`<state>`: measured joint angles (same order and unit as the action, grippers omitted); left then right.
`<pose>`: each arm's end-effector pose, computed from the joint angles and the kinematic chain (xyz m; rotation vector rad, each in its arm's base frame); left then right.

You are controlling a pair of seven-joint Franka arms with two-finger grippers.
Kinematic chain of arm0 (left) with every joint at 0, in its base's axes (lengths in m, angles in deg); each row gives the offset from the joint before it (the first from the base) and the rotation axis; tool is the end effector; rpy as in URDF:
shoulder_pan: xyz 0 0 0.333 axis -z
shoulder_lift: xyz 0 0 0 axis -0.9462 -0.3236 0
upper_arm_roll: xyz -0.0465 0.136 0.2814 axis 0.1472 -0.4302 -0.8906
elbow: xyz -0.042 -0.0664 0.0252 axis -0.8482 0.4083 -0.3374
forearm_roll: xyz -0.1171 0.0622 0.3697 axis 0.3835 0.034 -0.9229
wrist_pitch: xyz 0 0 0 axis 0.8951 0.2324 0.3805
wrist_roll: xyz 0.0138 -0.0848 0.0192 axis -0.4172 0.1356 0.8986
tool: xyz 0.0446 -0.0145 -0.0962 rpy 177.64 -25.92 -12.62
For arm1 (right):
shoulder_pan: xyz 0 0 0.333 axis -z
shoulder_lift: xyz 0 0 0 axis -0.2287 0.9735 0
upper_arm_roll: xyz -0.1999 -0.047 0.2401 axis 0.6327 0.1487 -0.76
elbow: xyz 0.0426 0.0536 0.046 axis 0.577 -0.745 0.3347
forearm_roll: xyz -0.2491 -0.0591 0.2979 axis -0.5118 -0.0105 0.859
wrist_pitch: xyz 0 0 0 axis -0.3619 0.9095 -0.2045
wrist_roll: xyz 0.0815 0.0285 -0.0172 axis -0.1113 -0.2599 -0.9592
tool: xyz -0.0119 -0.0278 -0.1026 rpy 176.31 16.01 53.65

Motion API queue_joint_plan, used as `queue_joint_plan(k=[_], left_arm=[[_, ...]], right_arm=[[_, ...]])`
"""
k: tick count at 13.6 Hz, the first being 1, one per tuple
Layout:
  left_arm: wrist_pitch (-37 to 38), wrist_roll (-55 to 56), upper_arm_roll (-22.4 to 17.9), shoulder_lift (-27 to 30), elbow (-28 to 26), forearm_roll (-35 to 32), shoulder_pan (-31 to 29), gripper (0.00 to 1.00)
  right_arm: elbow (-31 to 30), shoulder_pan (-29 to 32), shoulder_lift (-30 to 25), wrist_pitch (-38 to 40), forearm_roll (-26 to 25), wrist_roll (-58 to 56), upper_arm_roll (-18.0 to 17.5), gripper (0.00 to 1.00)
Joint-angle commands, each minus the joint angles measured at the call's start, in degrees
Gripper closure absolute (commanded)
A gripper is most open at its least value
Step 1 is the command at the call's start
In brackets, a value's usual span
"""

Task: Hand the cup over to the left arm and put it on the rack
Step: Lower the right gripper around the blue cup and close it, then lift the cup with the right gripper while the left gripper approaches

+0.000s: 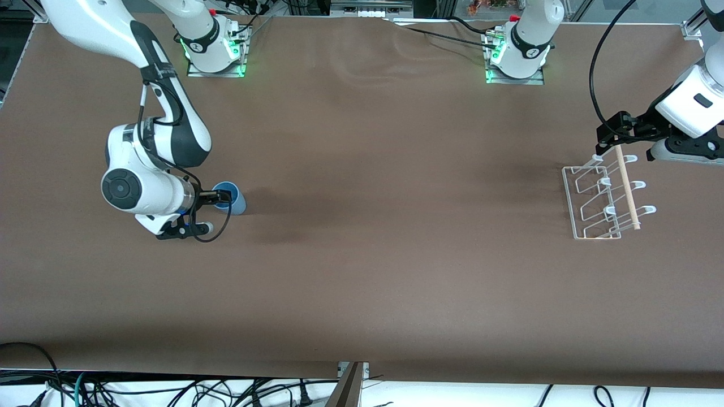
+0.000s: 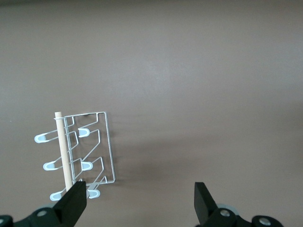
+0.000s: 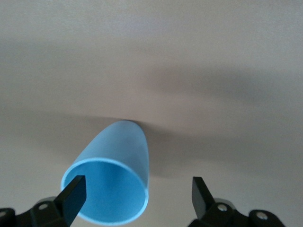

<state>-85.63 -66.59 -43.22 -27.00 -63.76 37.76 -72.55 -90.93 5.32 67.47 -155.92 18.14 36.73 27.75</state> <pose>0.5611 -0.0322 0.6005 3.1347 -0.1321 0.0459 0.6124 0.1191 0.2700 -3.1027 -0.2017 0.3873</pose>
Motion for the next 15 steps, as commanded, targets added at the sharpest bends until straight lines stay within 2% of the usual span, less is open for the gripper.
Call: queue_joint_plan(k=[1,2,3,7,8,13,15], left_arm=[[1.25,-0.42,0.42,-1.01,2.09,-0.82,-0.32,0.0],[1.34,-0.42,0.42,-0.93,2.0,-0.82,-0.32,0.0],[1.26,-0.42,0.42,-1.01,2.09,-0.82,-0.32,0.0],[1.34,-0.42,0.42,-0.93,2.09,-0.82,-0.32,0.0],[1.26,-0.33,0.42,-1.01,2.09,-0.82,-0.32,0.0],[1.26,0.11,0.42,-1.02,2.09,-0.73,-0.32,0.0],[1.34,-0.33,0.59,-1.45,2.09,-0.64,0.11,0.0]], right_arm=[[0.6,-0.1,1.11,-0.6,-1.11,-0.78,-0.01,0.02],[0.6,-0.19,1.72,-0.6,-1.11,-0.78,-0.01,0.09],[0.51,-0.19,2.34,-0.6,-1.11,-0.78,-0.01,0.2],[0.6,-0.19,2.78,-0.6,-1.11,-0.78,-0.01,0.97],[0.6,-0.19,2.78,-0.69,-1.03,-0.69,-0.01,1.0],[0.95,-0.36,2.43,0.1,-0.33,-0.34,-0.18,1.0],[4.44,-1.76,2.34,6.56,1.33,2.54,-0.45,1.0]])
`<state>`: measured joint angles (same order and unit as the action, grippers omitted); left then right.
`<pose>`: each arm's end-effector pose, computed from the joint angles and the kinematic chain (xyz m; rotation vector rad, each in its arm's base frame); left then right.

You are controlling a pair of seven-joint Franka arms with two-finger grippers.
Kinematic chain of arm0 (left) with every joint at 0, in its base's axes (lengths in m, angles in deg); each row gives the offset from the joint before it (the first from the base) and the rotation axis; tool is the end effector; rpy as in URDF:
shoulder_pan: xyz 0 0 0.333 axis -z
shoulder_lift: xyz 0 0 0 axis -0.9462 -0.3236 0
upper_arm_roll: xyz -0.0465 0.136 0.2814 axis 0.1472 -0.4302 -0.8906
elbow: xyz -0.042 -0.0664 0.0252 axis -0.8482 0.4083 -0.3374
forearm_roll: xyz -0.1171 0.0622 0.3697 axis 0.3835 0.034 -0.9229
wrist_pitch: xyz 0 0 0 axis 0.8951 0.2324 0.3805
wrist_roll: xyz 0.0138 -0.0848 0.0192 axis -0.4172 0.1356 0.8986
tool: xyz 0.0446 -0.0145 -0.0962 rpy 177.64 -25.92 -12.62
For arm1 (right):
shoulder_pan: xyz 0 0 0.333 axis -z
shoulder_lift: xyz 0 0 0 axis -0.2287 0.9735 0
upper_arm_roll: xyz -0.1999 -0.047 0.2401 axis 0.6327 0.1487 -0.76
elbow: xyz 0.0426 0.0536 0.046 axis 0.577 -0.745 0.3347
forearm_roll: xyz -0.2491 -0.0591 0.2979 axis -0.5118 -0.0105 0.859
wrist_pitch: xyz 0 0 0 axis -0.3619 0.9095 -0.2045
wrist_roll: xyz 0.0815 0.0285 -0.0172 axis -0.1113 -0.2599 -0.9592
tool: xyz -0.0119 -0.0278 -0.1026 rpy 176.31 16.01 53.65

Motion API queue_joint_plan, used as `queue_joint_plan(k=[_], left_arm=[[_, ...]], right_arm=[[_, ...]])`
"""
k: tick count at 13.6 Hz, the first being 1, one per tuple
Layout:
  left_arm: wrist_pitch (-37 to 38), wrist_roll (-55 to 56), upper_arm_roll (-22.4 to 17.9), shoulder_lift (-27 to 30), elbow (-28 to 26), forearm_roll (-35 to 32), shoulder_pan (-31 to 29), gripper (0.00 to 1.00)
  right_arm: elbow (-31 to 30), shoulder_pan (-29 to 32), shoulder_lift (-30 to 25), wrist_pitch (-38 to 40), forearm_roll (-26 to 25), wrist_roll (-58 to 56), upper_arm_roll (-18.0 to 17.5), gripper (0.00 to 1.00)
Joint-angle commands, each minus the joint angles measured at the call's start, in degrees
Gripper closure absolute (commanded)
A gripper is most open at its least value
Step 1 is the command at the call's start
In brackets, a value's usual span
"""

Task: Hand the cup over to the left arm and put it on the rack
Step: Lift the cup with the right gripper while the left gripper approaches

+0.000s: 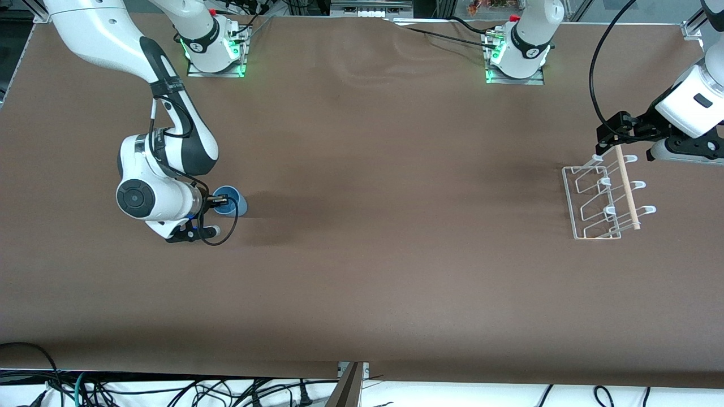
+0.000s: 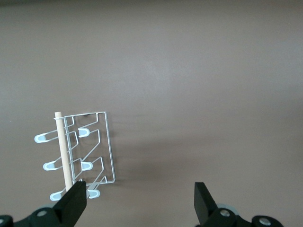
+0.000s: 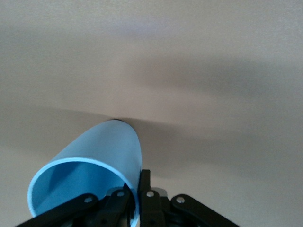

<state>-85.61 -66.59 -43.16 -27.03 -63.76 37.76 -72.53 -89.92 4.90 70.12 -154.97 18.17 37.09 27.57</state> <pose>0.5612 -0.0330 0.6001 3.1346 -0.1343 0.0445 0.6111 0.1255 0.2474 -3.0962 -0.2064 0.4581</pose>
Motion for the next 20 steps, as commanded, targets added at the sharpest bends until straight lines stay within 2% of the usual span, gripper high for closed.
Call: queue_joint_plan(k=[1,3,5,7,9,13,16,20], left_arm=[[1.41,-0.33,0.62,-1.51,2.0,-0.64,0.09,0.0],[2.02,-0.33,0.71,-3.08,1.91,0.31,0.01,0.0],[4.48,-0.33,0.62,-4.06,2.0,5.57,-0.26,0.0],[5.28,-1.2,0.71,-5.46,1.91,6.04,-0.26,0.0],[5.46,-7.49,0.8,-6.78,2.0,7.43,0.27,0.0],[5.46,-29.2,0.62,-12.05,1.91,22.52,-1.13,0.0],[5.19,-39.05,0.62,-16.18,1.82,33.95,-1.58,0.0],[3.62,-52.23,0.97,-20.23,1.39,45.04,-0.35,0.0]], right_arm=[[7.29,-2.39,0.12,10.43,3.75,5.16,-0.35,1.0],[13.01,-4.76,1.0,15.3,9.55,11.4,-0.35,1.0],[15.4,-7.22,1.09,15.14,15.09,17.99,-0.35,1.0],[17.68,-9.51,2.22,14.79,20.01,22.83,-0.35,1.0],[21.98,-11.27,4.5,14.53,26.68,27.58,-0.35,1.0],[27.1,-12.68,7.77,14.53,42.24,34.27,-0.44,1.0],[29.2,-15.84,7.77,13.91,45.08,41.29,-0.44,1.0],[30.26,-21.81,7.68,7.67,45.96,47.37,-0.44,1.0]])
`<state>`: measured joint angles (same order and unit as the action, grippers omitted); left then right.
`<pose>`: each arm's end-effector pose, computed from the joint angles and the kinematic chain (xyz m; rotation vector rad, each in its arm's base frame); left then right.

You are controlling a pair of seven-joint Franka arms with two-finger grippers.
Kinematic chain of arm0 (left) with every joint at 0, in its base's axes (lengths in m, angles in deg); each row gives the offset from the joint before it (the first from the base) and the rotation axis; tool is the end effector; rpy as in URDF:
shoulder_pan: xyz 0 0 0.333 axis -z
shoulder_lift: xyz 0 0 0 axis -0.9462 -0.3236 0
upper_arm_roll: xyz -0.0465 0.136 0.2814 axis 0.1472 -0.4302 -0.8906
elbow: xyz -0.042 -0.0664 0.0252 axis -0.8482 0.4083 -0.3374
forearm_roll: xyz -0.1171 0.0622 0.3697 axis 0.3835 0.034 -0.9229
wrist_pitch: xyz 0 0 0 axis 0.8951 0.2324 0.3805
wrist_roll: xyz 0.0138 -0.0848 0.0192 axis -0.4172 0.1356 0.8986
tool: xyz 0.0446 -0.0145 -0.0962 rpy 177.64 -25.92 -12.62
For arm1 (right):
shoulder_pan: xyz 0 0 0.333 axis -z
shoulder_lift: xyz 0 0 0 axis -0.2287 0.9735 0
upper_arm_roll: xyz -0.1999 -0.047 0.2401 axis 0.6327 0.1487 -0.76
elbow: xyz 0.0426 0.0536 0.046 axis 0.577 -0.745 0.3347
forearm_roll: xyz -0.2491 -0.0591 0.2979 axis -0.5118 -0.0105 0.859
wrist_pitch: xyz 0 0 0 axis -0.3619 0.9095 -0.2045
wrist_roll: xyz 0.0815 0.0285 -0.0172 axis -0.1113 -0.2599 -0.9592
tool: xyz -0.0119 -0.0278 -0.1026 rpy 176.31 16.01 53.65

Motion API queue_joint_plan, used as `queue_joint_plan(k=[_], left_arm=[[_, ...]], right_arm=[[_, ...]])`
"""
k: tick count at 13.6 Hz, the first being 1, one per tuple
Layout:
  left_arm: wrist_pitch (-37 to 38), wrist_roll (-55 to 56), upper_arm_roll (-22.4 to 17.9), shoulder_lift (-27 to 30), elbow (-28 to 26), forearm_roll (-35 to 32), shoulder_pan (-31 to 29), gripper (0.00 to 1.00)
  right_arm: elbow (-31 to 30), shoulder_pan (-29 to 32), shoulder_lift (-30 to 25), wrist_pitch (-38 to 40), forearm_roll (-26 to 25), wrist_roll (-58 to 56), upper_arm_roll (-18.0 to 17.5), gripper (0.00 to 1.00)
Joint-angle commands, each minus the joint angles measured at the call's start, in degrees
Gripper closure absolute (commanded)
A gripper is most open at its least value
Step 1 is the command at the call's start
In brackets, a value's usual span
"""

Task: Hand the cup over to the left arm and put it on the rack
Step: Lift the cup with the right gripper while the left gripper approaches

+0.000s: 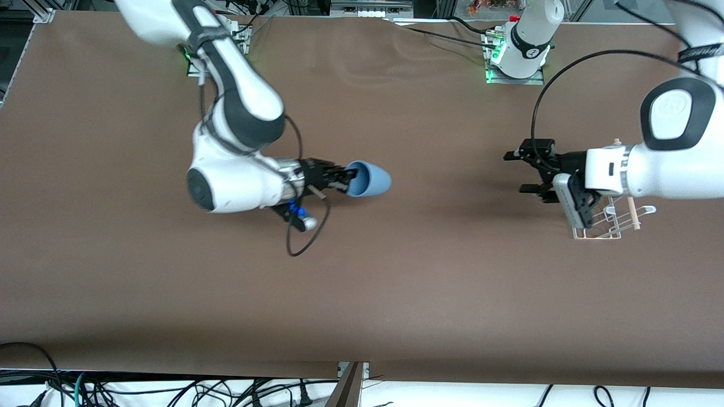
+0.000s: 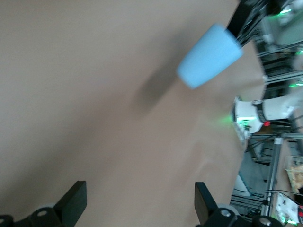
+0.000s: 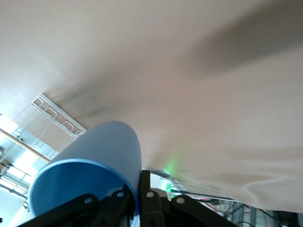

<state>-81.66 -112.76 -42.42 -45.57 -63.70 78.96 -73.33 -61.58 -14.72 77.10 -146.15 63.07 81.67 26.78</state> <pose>0.6148 -0.0982 0.4316 2.1712 -0.8304 -0.0497 0.5972 0.4261 0.3957 -2.3764 0.6729 0.7409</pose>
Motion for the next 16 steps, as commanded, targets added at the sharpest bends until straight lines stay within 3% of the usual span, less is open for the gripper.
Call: queue_joint_plan(k=[1,4,8,16], left_arm=[[-0.86,-9.76,0.41,-1.96,0.97,5.96,1.06,0.0],[-3.66,-20.4,0.59,-2.49,-1.31,10.28,3.08,0.0],[-11.3,-37.27,0.67,-2.57,-8.34,17.74,8.26,0.0],[-12.2,-45.65,3.4,-1.34,-12.31,22.94,8.71,0.0]], right_arm=[[2.01,-3.34,0.71,-1.49,1.06,4.02,0.43,1.0],[2.28,-5.54,0.88,-6.58,1.15,6.05,0.35,1.0],[3.06,-6.69,0.88,-8.09,3.25,6.93,-0.7,1.0],[4.38,-6.51,1.5,-8.09,3.35,7.28,-0.62,1.0]])
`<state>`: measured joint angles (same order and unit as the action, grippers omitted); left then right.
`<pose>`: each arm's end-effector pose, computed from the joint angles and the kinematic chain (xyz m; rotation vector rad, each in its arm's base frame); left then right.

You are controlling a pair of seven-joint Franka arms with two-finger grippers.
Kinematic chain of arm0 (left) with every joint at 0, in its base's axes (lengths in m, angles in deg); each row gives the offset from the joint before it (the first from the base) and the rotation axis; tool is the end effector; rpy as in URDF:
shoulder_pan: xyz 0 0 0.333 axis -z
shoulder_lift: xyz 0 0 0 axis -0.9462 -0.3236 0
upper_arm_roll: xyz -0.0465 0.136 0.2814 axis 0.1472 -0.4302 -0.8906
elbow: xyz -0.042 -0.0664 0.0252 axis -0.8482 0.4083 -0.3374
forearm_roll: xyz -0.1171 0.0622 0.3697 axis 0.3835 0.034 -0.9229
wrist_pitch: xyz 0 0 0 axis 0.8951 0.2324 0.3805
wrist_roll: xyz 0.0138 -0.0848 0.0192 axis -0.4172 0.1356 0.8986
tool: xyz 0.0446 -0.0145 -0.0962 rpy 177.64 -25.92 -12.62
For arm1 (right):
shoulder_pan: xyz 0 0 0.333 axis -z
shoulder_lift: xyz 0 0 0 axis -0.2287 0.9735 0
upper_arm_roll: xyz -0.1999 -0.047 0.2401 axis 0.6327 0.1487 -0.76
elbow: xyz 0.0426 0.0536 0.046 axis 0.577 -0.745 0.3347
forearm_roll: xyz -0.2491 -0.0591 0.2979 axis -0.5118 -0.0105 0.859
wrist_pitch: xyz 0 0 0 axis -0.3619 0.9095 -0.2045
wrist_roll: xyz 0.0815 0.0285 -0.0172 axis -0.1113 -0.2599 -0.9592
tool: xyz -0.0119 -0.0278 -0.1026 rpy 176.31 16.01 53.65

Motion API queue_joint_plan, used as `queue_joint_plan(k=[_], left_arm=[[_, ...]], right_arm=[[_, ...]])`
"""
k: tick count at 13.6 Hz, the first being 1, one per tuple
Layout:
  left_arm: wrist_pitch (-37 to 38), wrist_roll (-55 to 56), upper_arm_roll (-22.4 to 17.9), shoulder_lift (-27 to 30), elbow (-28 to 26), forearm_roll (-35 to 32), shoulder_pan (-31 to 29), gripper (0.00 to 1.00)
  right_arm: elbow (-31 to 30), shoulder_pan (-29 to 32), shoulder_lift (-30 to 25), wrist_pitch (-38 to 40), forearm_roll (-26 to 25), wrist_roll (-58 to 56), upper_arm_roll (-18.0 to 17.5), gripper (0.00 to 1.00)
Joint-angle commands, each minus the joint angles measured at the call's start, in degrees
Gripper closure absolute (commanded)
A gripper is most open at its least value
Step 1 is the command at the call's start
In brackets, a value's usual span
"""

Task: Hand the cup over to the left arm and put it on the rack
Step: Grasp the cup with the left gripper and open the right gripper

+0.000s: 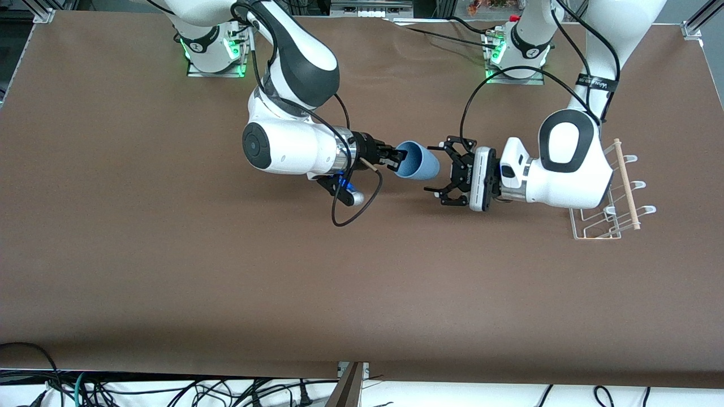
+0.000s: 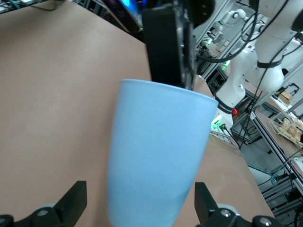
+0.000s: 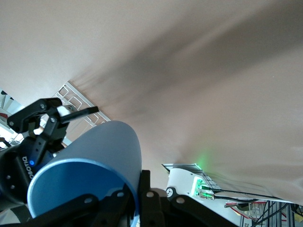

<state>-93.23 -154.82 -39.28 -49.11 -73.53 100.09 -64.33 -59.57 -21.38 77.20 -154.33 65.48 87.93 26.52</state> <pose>0.5819 -0.2299 0.3476 1.6230 -1.2693 0.4012 0.5640 0.4967 0.4210 -2.3050 0.7213 0.6847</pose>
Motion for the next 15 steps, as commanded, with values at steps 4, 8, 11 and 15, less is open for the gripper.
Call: queue_joint_plan(k=[4,8,11,15], left_arm=[[-0.37,-7.64,0.25,2.2,-2.39,1.72,-0.46,0.98],[0.07,-7.55,0.17,2.11,-2.47,1.63,-0.64,1.0],[0.07,-7.11,0.17,2.29,-2.03,1.01,-0.72,1.0],[1.83,-6.85,-0.36,3.43,-1.68,-0.3,-1.08,1.0]], right_arm=[[2.99,0.07,1.92,0.09,1.02,1.02,-0.36,1.0],[2.99,0.15,2.01,0.09,1.02,1.02,-0.36,1.0],[2.99,1.21,1.23,1.41,0.85,0.76,-0.28,0.02],[3.08,5.94,-0.61,8.07,0.58,0.15,-0.1,0.01]])
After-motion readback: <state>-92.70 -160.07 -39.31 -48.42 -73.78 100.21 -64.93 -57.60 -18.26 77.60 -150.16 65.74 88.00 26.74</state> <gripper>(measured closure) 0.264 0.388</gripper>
